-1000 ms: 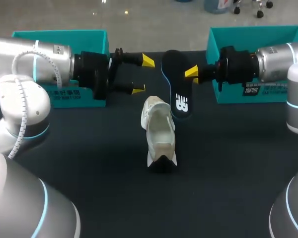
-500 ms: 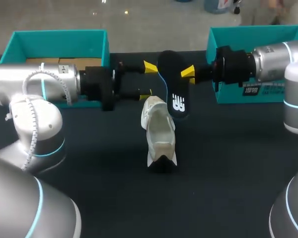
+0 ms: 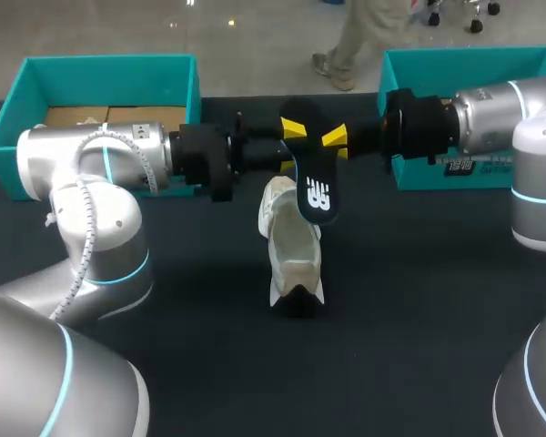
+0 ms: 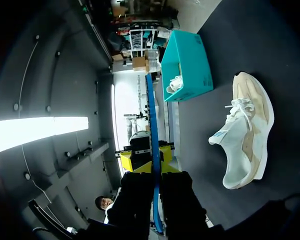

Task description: Take the shoe out of the shoebox, open the shoe tongue, remove and reinsert the insole, then place the shoe into the shoebox

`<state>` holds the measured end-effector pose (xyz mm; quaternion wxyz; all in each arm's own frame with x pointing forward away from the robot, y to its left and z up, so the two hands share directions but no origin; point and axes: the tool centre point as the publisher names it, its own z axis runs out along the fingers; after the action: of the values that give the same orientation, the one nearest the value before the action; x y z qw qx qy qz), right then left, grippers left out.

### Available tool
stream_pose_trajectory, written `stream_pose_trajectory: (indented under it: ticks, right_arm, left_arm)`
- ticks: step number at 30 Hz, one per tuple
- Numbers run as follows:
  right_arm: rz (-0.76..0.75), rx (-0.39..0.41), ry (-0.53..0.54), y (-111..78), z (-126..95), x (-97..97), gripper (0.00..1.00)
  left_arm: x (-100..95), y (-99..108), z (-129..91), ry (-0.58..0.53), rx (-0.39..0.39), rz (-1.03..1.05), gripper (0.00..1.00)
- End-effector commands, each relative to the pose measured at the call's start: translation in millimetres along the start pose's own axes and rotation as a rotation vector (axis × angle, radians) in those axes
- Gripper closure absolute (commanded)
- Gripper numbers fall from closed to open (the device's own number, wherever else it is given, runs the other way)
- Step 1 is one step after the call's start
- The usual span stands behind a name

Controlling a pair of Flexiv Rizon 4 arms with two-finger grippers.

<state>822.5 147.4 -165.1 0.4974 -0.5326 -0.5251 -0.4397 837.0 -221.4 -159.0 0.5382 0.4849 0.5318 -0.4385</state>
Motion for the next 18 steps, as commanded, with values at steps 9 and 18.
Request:
stream_pose_trajectory:
  ticks: [9,18]
  right_arm:
    - [-0.004,0.009,0.003,-0.7,6.2,1.1,1.0]
    - [-0.003,0.014,0.003,-2.6,7.1,-0.1,1.0]
  left_arm:
    - [5.0,-4.0,10.4,-0.021,-0.001,-0.012,0.67]
    - [5.4,-5.1,12.6,-0.031,-0.005,-0.012,1.0]
